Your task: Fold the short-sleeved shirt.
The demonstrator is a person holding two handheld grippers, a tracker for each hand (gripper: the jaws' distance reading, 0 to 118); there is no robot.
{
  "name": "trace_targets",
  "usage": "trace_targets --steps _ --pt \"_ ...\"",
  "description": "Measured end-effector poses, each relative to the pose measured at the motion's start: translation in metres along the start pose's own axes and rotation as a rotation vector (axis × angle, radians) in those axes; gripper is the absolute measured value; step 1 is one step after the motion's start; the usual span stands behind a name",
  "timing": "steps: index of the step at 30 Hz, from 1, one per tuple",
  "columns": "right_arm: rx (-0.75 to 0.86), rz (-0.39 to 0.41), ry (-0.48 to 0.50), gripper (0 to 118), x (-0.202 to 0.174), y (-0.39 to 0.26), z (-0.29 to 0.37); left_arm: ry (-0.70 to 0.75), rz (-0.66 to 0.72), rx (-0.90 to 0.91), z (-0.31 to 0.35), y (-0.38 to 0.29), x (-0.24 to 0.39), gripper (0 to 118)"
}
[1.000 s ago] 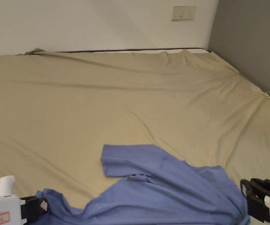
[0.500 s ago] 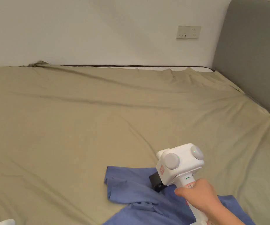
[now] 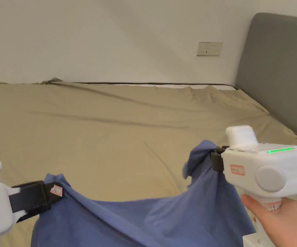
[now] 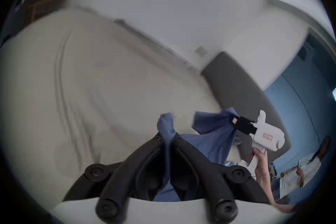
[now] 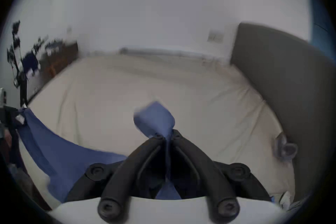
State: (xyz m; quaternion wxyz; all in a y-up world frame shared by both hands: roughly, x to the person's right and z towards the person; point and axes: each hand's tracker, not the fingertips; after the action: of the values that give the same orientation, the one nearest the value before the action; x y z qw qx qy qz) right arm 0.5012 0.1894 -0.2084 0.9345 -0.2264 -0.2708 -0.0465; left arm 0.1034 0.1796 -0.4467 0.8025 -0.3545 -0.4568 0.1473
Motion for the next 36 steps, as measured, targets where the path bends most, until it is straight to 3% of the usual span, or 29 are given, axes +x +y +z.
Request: trace_targets --steps 3,6,11,17,22,26,30,36 --pt "0.200 0.032 -0.087 4 0.016 0.053 0.080 -0.009 -0.153 0.138 0.047 0.052 0.050 2" --pt "0.374 -0.003 -0.106 4 0.039 0.108 0.158 -0.031 -0.262 0.276 0.101 0.106 0.102 2" --pt "0.584 -0.008 -0.171 4 0.052 0.186 0.254 0.064 -0.417 0.504 0.185 0.194 0.170 2" --pt "0.693 -0.039 -0.122 4 0.052 0.252 0.305 0.185 -0.527 0.593 0.233 0.256 0.226 2" --pt "0.662 -0.081 -0.081 4 0.056 0.317 0.270 0.305 -0.566 0.543 0.205 0.313 0.241 2" --pt "0.594 -0.065 -0.157 4 0.054 0.371 0.207 0.485 -0.551 0.507 0.147 0.364 0.229 2" --pt "0.560 -0.123 -0.151 4 0.058 0.410 0.147 0.480 -0.455 0.474 0.096 0.402 0.206 2" --pt "0.600 -0.053 -0.220 4 0.050 0.446 0.079 0.496 -0.445 0.477 0.026 0.433 0.178 2"
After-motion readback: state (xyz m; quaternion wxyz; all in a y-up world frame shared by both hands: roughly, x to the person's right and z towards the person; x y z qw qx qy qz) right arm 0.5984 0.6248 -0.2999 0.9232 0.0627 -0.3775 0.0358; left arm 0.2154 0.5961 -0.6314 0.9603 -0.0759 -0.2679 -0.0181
